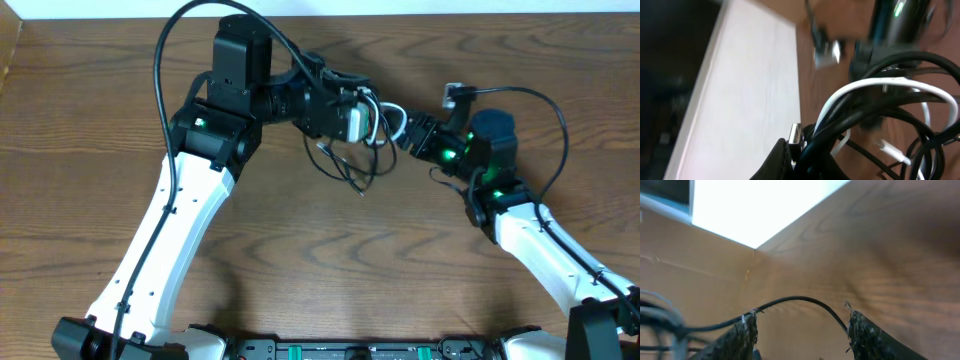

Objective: Untangle cables

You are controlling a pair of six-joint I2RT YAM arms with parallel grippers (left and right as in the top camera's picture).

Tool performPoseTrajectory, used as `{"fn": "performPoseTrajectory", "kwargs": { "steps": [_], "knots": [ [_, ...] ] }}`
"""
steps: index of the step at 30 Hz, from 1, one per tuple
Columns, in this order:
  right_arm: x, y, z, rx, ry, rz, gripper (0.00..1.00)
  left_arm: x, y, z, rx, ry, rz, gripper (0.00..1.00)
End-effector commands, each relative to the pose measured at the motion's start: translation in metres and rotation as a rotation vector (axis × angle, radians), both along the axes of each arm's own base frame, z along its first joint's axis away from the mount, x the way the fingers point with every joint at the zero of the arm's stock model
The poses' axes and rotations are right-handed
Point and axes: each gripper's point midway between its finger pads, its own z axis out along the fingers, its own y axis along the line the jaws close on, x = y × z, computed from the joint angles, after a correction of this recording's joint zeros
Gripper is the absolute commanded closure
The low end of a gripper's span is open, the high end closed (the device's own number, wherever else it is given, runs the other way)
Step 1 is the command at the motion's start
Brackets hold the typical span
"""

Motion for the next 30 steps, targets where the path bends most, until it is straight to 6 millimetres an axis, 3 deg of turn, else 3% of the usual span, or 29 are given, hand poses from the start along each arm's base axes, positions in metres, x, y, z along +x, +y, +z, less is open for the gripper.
{"fn": "performPoseTrajectory", "kwargs": {
  "steps": [1,7,11,16,19,23,30],
  "knots": [
    [0.001,-0.002,0.003,0.016,-0.012,0.012,0.41,0.029,0.027,0.008,0.045,-0.01,0.256,0.92],
    [0.004,0.0,0.021,0.037,-0.089,0.026,0.36,0.044,0.047,0.0,0.073,0.03,0.422,0.93],
    [0.001,0.008,0.044,0.06,-0.198,0.085,0.32,0.048,0.054,-0.004,0.097,0.033,0.462,0.92],
    [-0.017,0.024,0.072,0.056,-0.376,0.237,0.33,0.047,0.055,-0.007,0.107,0.041,0.467,0.93],
    [-0.028,0.031,0.077,0.034,-0.451,0.316,0.32,0.047,0.055,-0.006,0.105,0.04,0.466,0.93],
    [-0.042,0.041,0.08,0.01,-0.526,0.415,0.3,0.043,0.049,-0.006,0.092,0.052,0.43,0.92],
    [-0.056,0.059,0.081,-0.041,-0.624,0.485,0.23,0.021,0.023,-0.003,0.016,0.105,0.245,0.92]
  ]
}}
